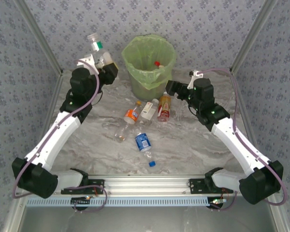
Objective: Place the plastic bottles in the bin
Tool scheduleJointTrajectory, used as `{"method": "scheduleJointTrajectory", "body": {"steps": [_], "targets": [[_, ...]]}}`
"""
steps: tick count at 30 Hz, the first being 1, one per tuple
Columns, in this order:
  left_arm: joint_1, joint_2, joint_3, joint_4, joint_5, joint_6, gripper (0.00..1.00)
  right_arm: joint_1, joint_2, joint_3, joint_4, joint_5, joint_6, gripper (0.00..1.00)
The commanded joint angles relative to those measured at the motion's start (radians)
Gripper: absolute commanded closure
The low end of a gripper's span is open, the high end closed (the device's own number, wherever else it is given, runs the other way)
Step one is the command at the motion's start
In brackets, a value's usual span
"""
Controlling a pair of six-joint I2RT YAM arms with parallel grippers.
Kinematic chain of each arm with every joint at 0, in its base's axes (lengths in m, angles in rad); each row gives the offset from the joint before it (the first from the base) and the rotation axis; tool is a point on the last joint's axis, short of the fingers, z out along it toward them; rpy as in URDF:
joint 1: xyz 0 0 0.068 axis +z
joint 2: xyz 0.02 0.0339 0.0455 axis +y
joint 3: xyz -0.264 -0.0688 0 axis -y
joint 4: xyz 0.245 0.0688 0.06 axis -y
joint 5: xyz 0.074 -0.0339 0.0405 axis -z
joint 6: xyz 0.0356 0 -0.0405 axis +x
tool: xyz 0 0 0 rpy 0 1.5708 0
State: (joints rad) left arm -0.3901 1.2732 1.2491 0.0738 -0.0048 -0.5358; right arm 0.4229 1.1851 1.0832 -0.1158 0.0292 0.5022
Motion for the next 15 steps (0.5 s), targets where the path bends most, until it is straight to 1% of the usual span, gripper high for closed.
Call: {"method": "scheduleJointTrajectory", "body": {"steps": [1,4,8,11,15], "targets": [[-0.006,0.051,0.106,0.073,0.054,0.003,1.00,-0.006,-0.022,-0.009,0.000,0.004,0.018,0.03],[-0.013,0.104,0.175,0.096,0.089,0.000,1.00,-0.006,-0.032,-0.011,-0.003,0.006,0.022,0.03],[-0.016,0.185,0.266,0.110,0.106,0.028,1.00,-0.006,-0.051,-0.015,-0.013,0.010,0.024,0.03],[-0.018,0.263,0.359,0.090,0.153,0.059,1.00,-0.006,-0.065,-0.020,-0.026,0.018,0.022,0.03],[-0.023,0.362,0.462,0.077,0.173,0.067,1.00,-0.005,-0.082,-0.034,-0.027,0.028,0.027,0.03]]}}
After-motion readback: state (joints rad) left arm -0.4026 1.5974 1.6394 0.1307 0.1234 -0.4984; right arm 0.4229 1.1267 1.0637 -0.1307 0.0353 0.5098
